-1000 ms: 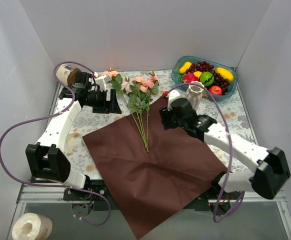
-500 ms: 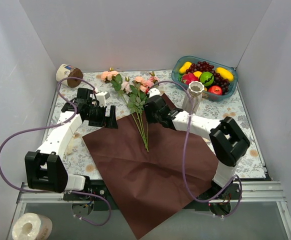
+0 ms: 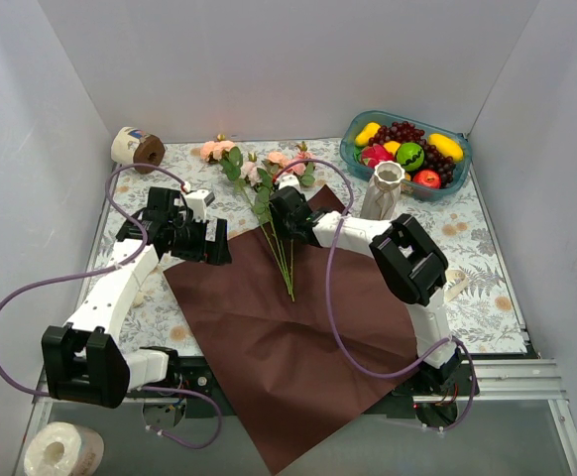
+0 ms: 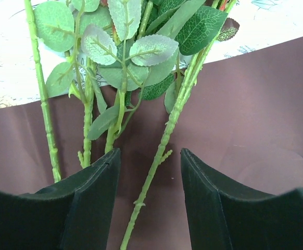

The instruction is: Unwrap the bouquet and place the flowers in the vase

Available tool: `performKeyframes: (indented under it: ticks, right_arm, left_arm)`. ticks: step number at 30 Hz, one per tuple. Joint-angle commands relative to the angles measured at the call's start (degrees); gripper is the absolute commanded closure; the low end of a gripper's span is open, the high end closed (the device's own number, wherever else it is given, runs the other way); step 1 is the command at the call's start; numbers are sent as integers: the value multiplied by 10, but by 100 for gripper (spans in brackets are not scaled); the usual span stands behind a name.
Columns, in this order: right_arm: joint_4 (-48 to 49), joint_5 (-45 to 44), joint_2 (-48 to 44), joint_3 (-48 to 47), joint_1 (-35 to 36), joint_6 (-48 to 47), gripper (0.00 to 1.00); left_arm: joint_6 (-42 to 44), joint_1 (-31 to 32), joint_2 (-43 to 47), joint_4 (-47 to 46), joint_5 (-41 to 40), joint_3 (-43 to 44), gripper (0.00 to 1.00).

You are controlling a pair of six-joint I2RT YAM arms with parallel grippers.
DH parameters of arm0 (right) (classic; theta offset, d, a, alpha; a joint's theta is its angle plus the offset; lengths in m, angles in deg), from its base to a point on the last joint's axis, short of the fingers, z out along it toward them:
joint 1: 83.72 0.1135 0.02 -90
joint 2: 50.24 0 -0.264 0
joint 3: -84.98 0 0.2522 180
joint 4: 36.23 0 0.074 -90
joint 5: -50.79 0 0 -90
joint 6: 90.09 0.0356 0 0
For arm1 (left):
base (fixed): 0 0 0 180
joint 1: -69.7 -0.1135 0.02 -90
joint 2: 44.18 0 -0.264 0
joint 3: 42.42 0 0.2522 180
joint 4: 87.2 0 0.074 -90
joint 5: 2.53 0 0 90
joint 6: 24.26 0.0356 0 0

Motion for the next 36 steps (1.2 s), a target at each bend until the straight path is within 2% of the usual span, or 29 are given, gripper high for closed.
performKeyframes:
  ticks: [1, 10, 15, 18, 23, 26, 27, 28, 36]
  right_arm:
    - [-12, -30, 18, -42, 1, 18, 43]
    - [-11, -27, 24, -27, -13, 28, 46]
    - [-15, -6, 51, -48, -19, 23, 52]
    - [-27, -1, 66, -69, -22, 22, 57]
    - [-23, 14, 73, -63, -35, 31, 57]
    - [-26, 13, 63, -55, -37, 37, 76]
    - [-26, 13, 59, -49, -37, 40, 90]
    - [-24, 10, 46, -44, -37, 40, 96]
    - [-22, -15, -31, -15, -41, 33, 99]
  left_arm:
    - [7, -2, 43, -12, -6, 7, 2]
    - [9, -2, 39, -3, -7, 20, 2]
    - [3, -2, 59, 12, -19, 48, 2]
    - [-3, -2, 76, 10, -18, 43, 2]
    - [-1, -2, 77, 8, -22, 28, 2]
    - [4, -2, 77, 14, -36, 28, 2]
    - [9, -2, 79, 15, -43, 28, 2]
    - [9, -2, 81, 16, -45, 29, 2]
    - [17, -2, 109, 29, -49, 27, 2]
